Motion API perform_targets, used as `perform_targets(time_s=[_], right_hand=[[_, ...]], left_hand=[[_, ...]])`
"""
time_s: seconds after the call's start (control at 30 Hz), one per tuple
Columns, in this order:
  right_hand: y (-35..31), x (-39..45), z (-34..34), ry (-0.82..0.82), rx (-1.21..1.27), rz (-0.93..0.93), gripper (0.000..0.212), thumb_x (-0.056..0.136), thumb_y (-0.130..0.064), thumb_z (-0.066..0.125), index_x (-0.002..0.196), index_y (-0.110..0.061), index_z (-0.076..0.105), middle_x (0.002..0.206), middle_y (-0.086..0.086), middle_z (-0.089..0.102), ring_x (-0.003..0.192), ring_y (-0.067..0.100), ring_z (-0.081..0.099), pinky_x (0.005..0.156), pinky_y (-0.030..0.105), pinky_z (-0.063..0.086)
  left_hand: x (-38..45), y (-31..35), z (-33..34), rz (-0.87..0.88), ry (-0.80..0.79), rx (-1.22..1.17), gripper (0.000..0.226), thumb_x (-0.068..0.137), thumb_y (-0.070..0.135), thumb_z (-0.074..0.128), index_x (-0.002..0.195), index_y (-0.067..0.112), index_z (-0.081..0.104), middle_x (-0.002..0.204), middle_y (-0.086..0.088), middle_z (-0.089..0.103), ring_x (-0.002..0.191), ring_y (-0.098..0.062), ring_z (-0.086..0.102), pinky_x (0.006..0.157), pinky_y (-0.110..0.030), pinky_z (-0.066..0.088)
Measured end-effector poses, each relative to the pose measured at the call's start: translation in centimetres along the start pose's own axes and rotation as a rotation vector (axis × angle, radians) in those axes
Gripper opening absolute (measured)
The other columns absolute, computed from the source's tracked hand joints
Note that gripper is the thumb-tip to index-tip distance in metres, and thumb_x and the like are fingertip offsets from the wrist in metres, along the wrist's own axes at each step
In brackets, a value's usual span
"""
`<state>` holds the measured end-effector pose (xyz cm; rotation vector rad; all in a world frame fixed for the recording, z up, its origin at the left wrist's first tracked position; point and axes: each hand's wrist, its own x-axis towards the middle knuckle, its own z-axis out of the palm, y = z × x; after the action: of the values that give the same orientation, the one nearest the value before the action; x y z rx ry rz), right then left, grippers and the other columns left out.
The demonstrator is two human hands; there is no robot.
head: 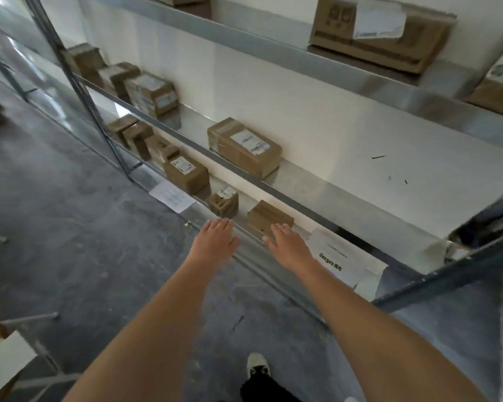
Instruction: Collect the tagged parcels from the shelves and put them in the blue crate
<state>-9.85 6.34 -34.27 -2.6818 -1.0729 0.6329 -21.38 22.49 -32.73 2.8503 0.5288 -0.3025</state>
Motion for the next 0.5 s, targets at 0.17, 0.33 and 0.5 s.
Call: perform_targets(time_s=[0.17,0.33,0.5], right_hand=[[-6.9,7.7,-0.4,-0.026,-0.052,-0.143,0.058,0.105,-0.042,0.031,0.151,-0.007,0.027,0.159,0.011,0.027,0.149,0.024,0.019,0.119,0.041,0.017],[-15.2,15.0,0.8,-0.12,-0.105,-0.215,0.057,0.105,-0.041,0.03,0.152,-0.008,0.026,0.161,0.011,0.024,0.15,0.025,0.016,0.119,0.042,0.019],[-22.8,22.2,2.5,-0.132,-0.063,-0.218,0.059,0.105,-0.044,0.028,0.151,-0.008,0.027,0.161,0.011,0.024,0.15,0.024,0.016,0.12,0.042,0.017]], left_hand=[[1.7,-7.2,-1.7,-0.137,0.049,-0.041,0.054,0.101,0.033,0.032,0.149,0.01,0.027,0.156,-0.005,0.029,0.146,-0.019,0.02,0.12,-0.036,0.012],[3.1,-17.0,-3.7,-0.245,0.056,-0.061,0.054,0.1,0.034,0.036,0.149,0.013,0.028,0.156,-0.001,0.029,0.147,-0.016,0.019,0.12,-0.036,0.009],[5.5,-27.1,-6.7,-0.281,0.066,-0.077,0.057,0.1,0.034,0.037,0.15,0.009,0.026,0.158,-0.004,0.026,0.147,-0.018,0.017,0.119,-0.037,0.009]])
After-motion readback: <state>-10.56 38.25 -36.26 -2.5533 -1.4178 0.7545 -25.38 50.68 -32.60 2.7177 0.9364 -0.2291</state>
